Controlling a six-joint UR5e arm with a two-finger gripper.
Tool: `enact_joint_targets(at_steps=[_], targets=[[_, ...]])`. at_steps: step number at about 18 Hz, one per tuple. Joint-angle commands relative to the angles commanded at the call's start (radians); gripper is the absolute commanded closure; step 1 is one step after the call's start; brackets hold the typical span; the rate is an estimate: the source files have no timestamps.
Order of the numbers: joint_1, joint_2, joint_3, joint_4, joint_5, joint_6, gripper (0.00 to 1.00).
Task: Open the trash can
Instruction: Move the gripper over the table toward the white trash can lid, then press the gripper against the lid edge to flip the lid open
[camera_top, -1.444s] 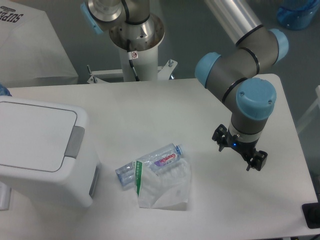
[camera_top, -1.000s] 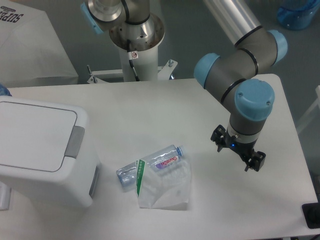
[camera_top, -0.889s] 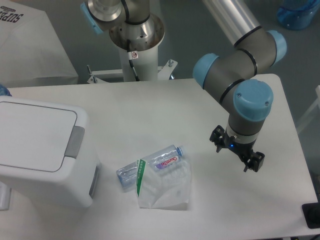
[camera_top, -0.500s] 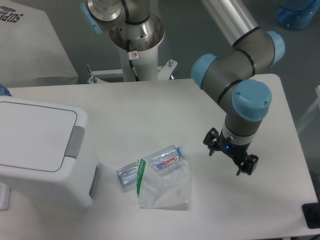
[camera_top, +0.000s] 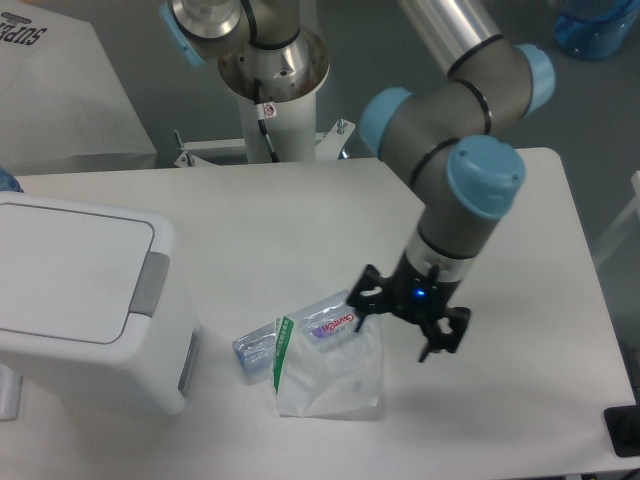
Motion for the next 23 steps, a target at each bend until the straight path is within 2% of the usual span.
enact_joint_targets(at_steps=[2,5,7,13,17,23], targets=[[-0.031,0.026,0.0,0.002,-0.023,-0.052,0.0],[-0.035,0.074,0.003,0.003,-0.119,-0.098,0.0],[-0.048,0.101,0.002,0.012,-0.146,-0.117,0.0],[-0.112,0.126,0.002,0.026,-0.146,-0.155,0.0],[-0.14,0.126,0.0,0.096,-0.143,-0.239,0.0],[-0.155,0.135,-0.043,0.104,-0.132,-0.253,0.0]])
